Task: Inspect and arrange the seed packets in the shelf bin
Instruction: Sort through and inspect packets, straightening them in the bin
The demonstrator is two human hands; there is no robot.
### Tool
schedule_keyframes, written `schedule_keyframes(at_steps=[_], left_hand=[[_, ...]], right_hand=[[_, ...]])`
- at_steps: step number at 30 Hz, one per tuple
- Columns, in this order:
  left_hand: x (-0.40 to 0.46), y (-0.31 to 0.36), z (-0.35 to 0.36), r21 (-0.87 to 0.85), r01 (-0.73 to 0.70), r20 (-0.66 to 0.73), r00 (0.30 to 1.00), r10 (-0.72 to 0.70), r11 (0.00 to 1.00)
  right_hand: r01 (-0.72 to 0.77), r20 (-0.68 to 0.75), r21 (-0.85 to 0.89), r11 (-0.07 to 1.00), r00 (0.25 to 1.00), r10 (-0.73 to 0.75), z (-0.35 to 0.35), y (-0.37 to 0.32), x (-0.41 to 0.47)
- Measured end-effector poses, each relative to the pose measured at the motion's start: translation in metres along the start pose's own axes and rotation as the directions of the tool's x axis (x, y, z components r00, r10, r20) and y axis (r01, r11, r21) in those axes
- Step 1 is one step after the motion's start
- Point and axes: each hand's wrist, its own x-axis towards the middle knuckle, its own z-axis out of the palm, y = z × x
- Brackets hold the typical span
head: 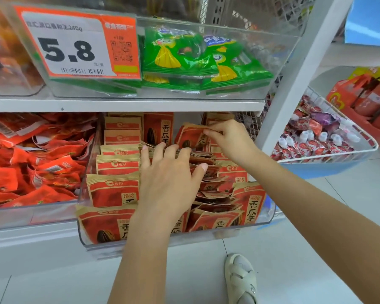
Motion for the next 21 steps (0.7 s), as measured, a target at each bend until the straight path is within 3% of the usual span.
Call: schedule_keyframes(at_steps=[3, 8, 10, 13, 15, 18, 21], left_hand=[[0.001, 0.000, 0.000, -0.003, -0.002, -0.009, 1.000, 0.002, 1.000], [0.001, 0.000, 0.000, -0.013, -0.002, -0.019, 1.000, 0.002, 1.000], [0.001, -0.001, 0.000, -0.020, -0.005, -0.023, 1.000, 0.004, 1.000], [0.000, -0.001, 0.000, -0.034, -0.009, -0.026, 1.000, 0.008, 0.999], [0.000, -0.001, 0.000, -0.038, -0.009, -0.033, 0.999, 0.007, 0.999], [0.000, -0.001, 0.000, -0.041, -0.010, -0.038, 0.999, 0.009, 0.999], [0.000, 0.000, 0.000, -0.041, -0.008, -0.036, 0.999, 0.006, 0.999]], right_hand=[[-0.123, 0.050, -0.037, 0.992, 0.991, 0.125, 0.005, -0.002, 0.016], [-0.146, 0.114, -0.226, 0.963, 0.978, 0.174, 0.023, -0.009, 0.033], [-0.177, 0.094, -0.163, 0.971, 0.977, 0.194, 0.027, -0.012, 0.039], [-0.259, -0.021, 0.109, 0.960, 0.965, 0.263, 0.026, -0.014, 0.038], [-0.259, -0.059, 0.199, 0.945, 0.959, 0.276, 0.023, -0.010, 0.034], [-0.237, 0.020, 0.191, 0.952, 0.971, 0.238, 0.016, -0.006, 0.024], [-0.134, 0.040, 0.066, 0.989, 0.990, 0.132, 0.006, -0.005, 0.011]])
